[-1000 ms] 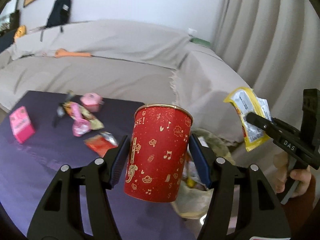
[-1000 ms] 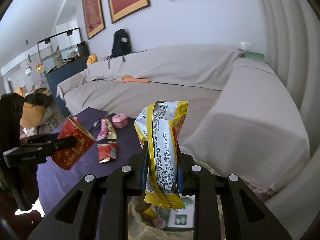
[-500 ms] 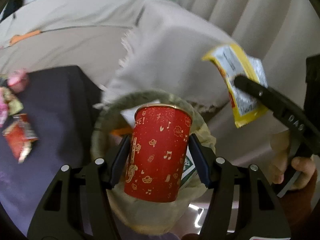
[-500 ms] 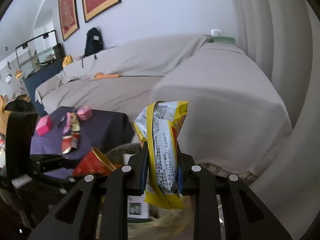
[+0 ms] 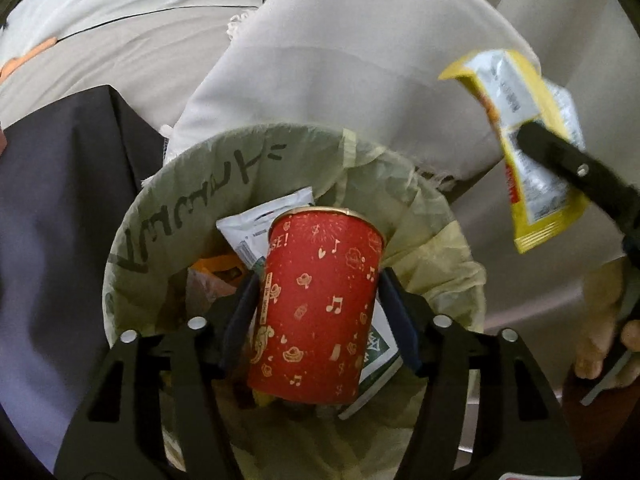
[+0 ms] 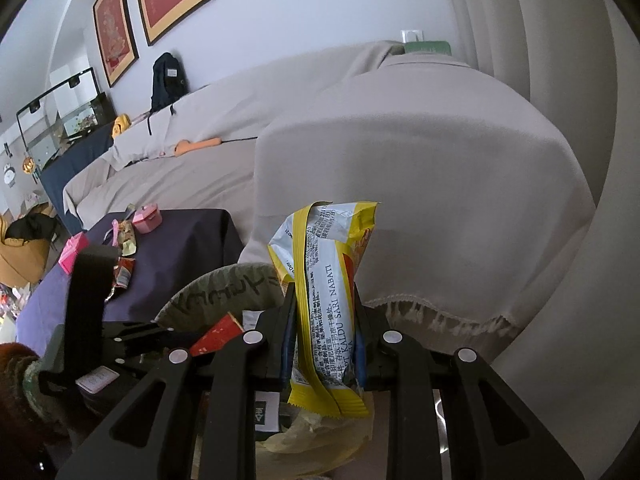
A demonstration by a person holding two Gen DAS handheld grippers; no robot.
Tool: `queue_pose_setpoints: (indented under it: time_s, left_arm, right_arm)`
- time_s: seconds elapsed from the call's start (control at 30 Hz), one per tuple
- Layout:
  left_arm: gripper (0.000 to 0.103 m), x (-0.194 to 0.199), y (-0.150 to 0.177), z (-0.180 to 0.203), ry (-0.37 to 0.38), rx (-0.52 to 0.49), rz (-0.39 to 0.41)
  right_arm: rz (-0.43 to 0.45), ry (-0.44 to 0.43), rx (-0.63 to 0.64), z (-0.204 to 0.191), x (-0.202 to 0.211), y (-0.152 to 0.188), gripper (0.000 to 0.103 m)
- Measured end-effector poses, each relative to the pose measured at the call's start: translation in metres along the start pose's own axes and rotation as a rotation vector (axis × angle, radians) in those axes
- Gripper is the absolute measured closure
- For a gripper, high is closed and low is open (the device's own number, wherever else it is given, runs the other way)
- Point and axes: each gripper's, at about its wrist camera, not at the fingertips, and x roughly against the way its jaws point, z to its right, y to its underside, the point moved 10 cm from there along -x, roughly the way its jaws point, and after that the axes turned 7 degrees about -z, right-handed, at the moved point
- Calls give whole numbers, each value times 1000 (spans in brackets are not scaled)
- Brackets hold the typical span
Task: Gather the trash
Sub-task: 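Open the left gripper to drop the cup while the right releases the wrapper into the bag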
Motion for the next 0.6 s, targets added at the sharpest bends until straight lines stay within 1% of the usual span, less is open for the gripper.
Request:
queue_pose_setpoints:
  time_s: [0.1,0.13,0.23,0.33,0.4,0.47,0.6]
  left_arm:
    - [42,20,-3,-4,33,30,36]
    - [41,33,-4,-7,46,40,58]
    - [39,61,-5,-14,42,45,109]
    - [38,91,-1,-26,-21,39,171]
    - [38,107,3,-41,-80,47,203]
    - [38,121,12,-59,-147,76,226]
    - [38,143,26,-85,-217,130,268]
  right_arm:
    - [5,-7,-5,0,1,-1,80]
    - [5,-12,-6,-2,1,-2,80]
    - [-1,-33,2,-11,-1,-1,80]
    - [-14,-67,23,-31,-6,2,80]
    - [-27,-106,32,-48,-12,6,80]
    - [-46,-146,39,-67,-19,10,80]
    - [-86,-187,47,-95,-36,21,80]
